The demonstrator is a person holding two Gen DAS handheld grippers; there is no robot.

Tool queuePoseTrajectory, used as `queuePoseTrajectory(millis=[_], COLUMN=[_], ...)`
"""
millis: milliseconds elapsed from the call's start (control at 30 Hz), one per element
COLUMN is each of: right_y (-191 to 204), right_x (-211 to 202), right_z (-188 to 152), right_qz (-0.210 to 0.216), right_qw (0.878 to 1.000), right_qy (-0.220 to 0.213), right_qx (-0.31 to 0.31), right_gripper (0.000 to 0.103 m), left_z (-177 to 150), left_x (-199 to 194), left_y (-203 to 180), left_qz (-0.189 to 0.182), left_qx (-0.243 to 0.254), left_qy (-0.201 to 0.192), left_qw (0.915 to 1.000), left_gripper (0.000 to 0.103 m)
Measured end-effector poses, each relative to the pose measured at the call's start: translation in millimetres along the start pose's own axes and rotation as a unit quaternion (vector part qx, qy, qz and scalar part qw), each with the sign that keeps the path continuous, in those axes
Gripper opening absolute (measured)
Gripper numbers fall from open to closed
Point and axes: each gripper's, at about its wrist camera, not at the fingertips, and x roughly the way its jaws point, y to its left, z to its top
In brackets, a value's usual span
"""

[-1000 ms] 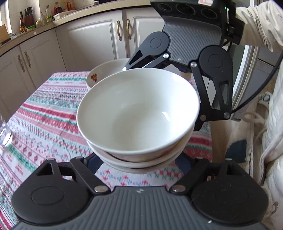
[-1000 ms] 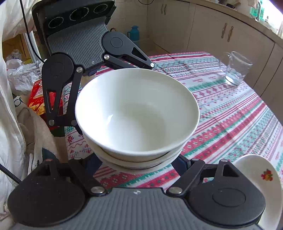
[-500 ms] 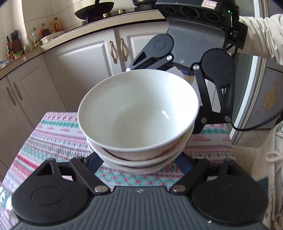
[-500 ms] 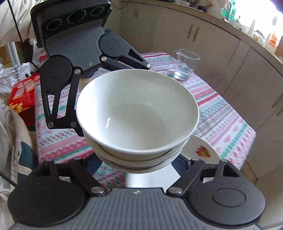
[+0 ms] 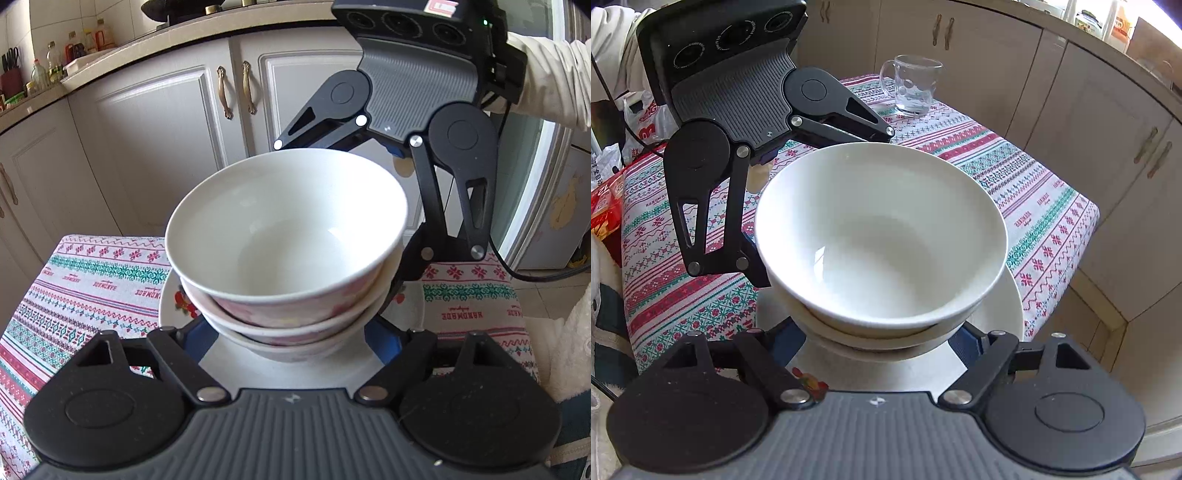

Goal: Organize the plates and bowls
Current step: 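Lower the bowl stack onto the white plate stack and open both grippers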

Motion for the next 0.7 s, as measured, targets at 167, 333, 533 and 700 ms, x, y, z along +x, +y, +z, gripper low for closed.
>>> queuePoseTrajectory(millis=[167,333,533,700], right_y=[-7.3,-6.5,-0.5,20.8], right_x=[5.2,1.9,-8.9,-31.2], right_z=[-3.3,-4.7,-9.4,-15.4], right_qz=[0.001,-0.004,-0.016,-0.069], right_qw=[1.000,1.000,0.999,0.993], right_qy=[-0.002,-0.006,-0.031,-0.049], right_qx=[0.006,0.009,0.040,0.080], right_gripper=[0.086,0.086,0.100,0.103], left_z=[-0.7,-2.1,-9.3,-18.3], left_x=[2.7,3.2,-12.9,-48.7], left_y=[2.1,-4.3,-17.9,-39.2], left_qz=[0.001,0.015,0.057,0.123], left_qx=[-0.007,0.001,-0.014,-0.062], left_qy=[0.000,-0.002,-0.023,-0.055], left_qw=[1.0000,0.9999,0.9980,0.9890], left_gripper=[0.086,0.086,0.097,0.101])
